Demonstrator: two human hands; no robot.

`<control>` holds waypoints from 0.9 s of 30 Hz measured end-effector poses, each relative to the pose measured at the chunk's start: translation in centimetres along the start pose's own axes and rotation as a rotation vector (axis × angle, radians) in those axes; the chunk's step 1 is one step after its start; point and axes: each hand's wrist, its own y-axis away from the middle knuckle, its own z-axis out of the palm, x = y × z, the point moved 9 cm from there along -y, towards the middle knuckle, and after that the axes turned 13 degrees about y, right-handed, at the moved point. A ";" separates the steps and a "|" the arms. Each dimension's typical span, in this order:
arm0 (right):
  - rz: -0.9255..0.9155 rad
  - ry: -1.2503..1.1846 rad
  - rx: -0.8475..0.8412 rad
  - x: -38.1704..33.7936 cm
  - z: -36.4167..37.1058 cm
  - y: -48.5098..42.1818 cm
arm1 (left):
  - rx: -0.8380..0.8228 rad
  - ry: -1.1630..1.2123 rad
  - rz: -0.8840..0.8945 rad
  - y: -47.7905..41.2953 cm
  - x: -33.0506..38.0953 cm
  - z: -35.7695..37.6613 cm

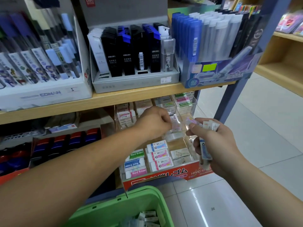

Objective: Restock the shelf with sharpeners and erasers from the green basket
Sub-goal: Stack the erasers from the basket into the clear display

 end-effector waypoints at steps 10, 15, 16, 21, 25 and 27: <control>-0.087 0.071 -0.164 -1.1 1.6 1.0 | -0.227 0.327 0.091 2.5 4.0 0.4; -0.063 0.124 -0.074 -1.3 1.3 0.7 | -0.480 0.082 0.040 3.1 3.0 0.2; -0.035 0.099 -0.057 -1.3 1.2 0.7 | -0.463 0.062 0.031 2.9 2.7 0.0; 0.078 0.071 -0.030 -1.0 1.2 0.8 | -0.326 0.217 -0.008 1.0 2.1 -0.7; 0.172 -0.013 -0.087 -0.8 1.7 1.2 | -0.235 0.176 0.004 -0.3 2.0 -0.7; 0.232 -0.074 -0.116 -0.5 1.7 1.2 | -0.104 0.005 0.063 -1.2 1.8 -1.2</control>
